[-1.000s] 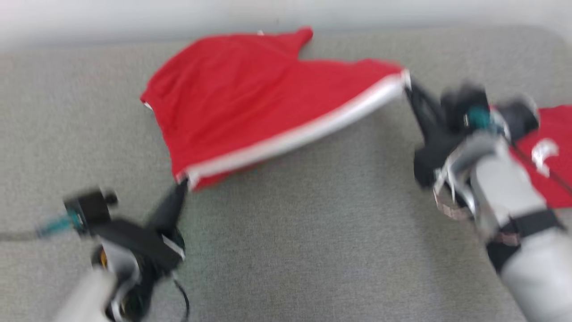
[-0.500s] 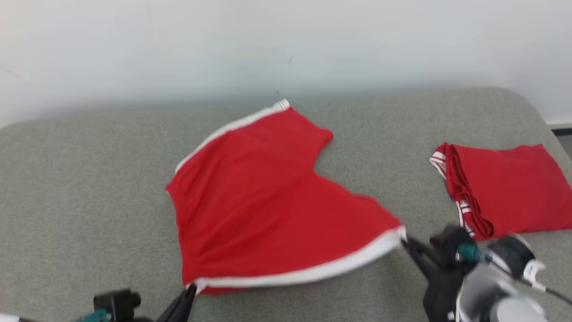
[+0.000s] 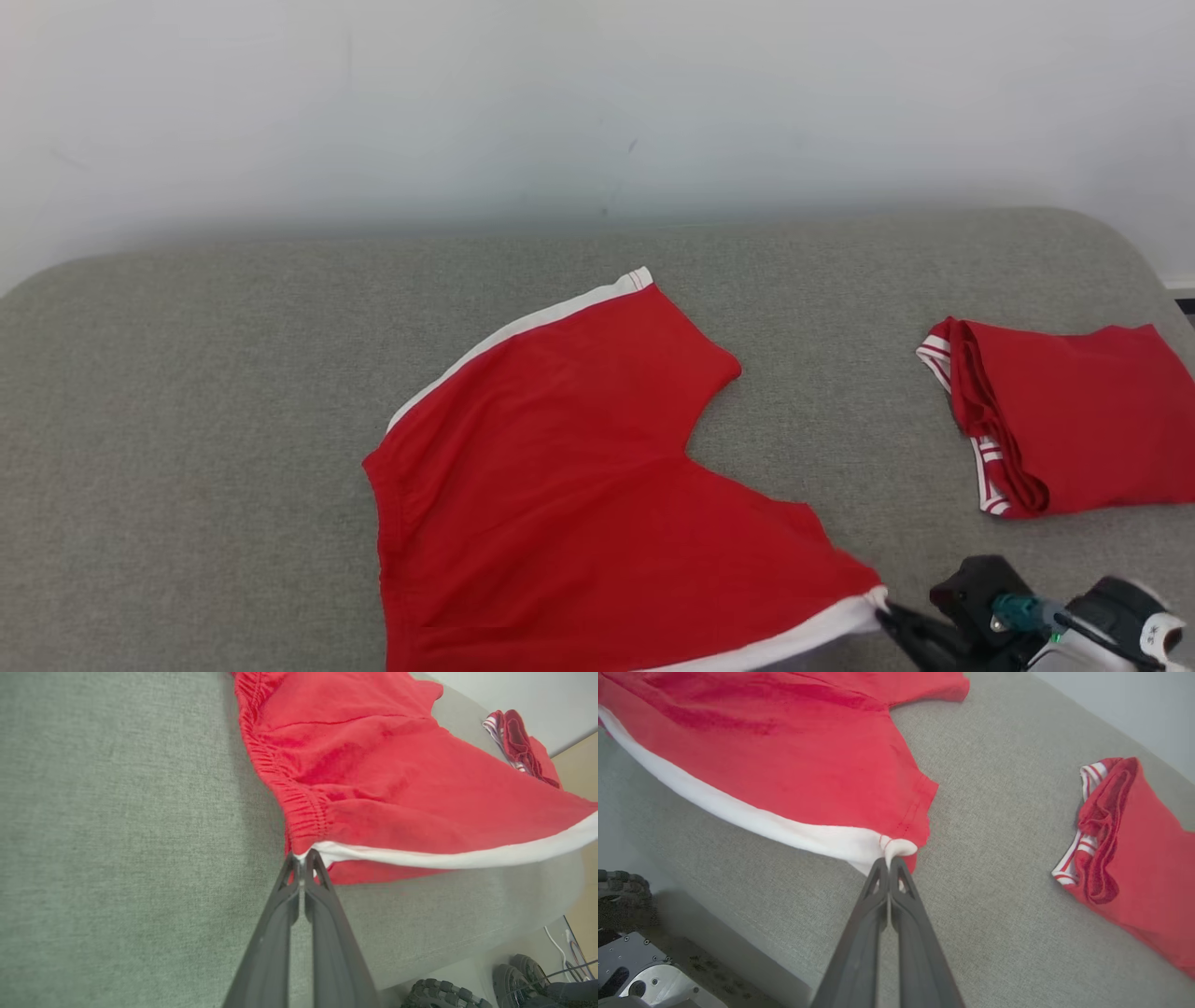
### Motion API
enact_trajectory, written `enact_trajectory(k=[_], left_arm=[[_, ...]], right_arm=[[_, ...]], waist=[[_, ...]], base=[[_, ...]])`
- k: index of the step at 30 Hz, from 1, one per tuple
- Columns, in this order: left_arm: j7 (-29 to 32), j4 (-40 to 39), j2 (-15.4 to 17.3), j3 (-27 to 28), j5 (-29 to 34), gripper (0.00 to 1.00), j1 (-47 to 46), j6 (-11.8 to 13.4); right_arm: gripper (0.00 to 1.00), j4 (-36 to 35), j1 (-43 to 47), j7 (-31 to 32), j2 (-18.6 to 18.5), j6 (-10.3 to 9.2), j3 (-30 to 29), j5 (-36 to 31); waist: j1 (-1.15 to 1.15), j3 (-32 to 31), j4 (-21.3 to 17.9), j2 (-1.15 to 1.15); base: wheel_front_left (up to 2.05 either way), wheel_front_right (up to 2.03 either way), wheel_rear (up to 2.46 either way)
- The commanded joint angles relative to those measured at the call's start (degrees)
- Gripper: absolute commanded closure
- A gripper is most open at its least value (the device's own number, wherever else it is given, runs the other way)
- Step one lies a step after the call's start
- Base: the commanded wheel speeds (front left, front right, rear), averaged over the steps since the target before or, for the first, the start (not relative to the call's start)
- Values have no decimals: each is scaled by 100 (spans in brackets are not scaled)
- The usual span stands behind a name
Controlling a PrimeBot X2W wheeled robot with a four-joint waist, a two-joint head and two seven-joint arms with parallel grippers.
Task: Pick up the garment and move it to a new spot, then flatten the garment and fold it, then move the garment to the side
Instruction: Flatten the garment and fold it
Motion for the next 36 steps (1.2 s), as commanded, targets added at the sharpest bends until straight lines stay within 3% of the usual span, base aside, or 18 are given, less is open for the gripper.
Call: enact_trajectory(k=[1, 6, 13, 21, 28, 36], left_arm=[[-68, -121, -32, 50, 26, 100, -17, -5], [-157, -294, -159, 179, 55, 100, -431, 27], [-8, -29, -486, 238, 145, 100, -1363, 56], [88, 685, -1060, 178, 222, 100, -2445, 71], [215, 1269, -1485, 93, 318, 100, -3251, 103], [477, 1800, -1771, 55, 275, 100, -3968, 65]], right_arm=[[100, -68, -104, -56, -74, -14, -83, -137], [100, 192, -951, -255, -293, -14, 17, -231], [100, 1632, -2825, -838, -520, -14, 868, -120], [100, 3481, -4750, -1625, -355, -14, 1802, -195], [100, 4595, -5951, -2015, -191, -14, 2601, -145], [100, 5613, -6906, -2443, 88, -14, 2878, -57]], waist=[[0, 24, 51, 0], [0, 156, 203, 0], [0, 470, 612, 0], [0, 836, 1153, 0], [0, 1172, 1482, 0], [0, 1533, 1692, 0]], base=[[0, 0, 0], [0, 0, 0], [0, 0, 0], [0, 0, 0], [0, 0, 0], [0, 0, 0]])
